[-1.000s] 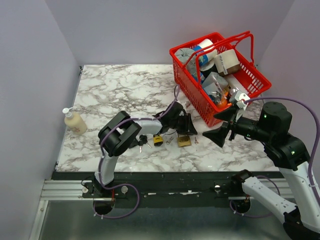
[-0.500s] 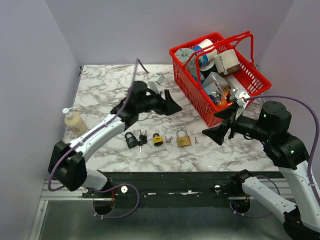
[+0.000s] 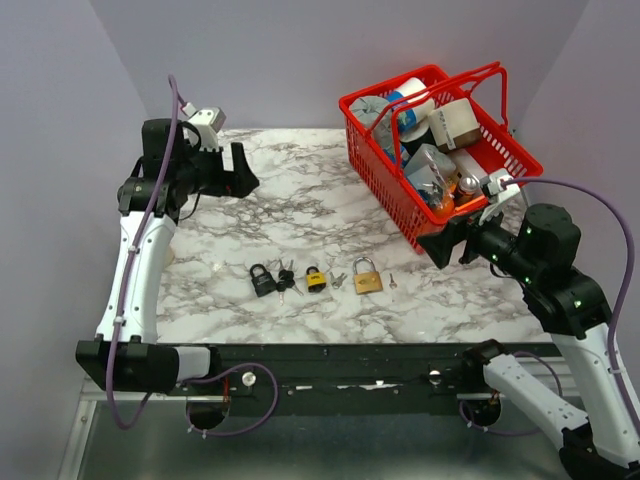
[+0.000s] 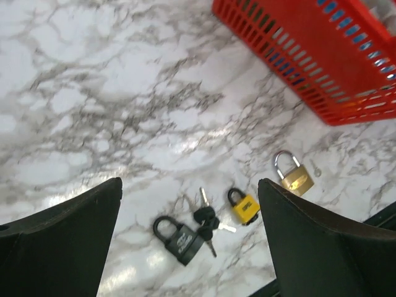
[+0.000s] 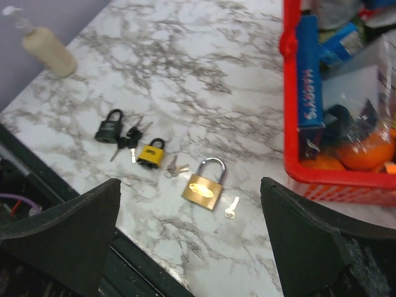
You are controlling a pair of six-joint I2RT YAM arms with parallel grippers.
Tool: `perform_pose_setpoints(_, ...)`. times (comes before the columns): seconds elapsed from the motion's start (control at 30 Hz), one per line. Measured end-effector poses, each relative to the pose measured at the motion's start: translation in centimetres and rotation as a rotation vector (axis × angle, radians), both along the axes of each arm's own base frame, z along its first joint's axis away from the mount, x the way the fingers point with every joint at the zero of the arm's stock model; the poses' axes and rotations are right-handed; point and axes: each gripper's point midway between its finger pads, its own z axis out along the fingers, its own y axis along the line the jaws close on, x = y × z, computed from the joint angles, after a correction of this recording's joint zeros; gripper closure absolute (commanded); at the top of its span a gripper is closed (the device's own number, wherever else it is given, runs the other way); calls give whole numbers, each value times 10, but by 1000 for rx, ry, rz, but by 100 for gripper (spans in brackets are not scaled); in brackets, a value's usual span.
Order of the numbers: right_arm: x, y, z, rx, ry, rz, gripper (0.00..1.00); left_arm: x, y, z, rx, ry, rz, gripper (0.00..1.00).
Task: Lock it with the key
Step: Reset both arms
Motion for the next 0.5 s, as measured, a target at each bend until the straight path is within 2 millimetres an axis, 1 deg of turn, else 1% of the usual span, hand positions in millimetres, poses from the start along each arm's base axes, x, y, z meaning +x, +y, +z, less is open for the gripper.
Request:
perform_pose_setpoints(0.07,5,-12,-12,-3,21,-70,0,-8,8,-12,44,38,28,1)
perform_pose_setpoints(0.13,6,-23,-26,-5,39,-125,0,-19,15,-30,80,73,47,1)
perform_pose_setpoints(0.2,8,-35,-43,-9,61,-189,0,-35,20,-53,104,114,60,1)
perform_pose_setpoints(0.27,7,-48,-55,-2,74,-254,0,-55,21,-74,122,149,58,1)
perform_pose_setpoints(0.37,5,-64,-64,10,60,-324,0,-68,16,-84,139,157,46,1)
perform_pose_setpoints(0.5,-1,-69,-53,31,0,-342,0,-68,10,-79,160,116,47,1)
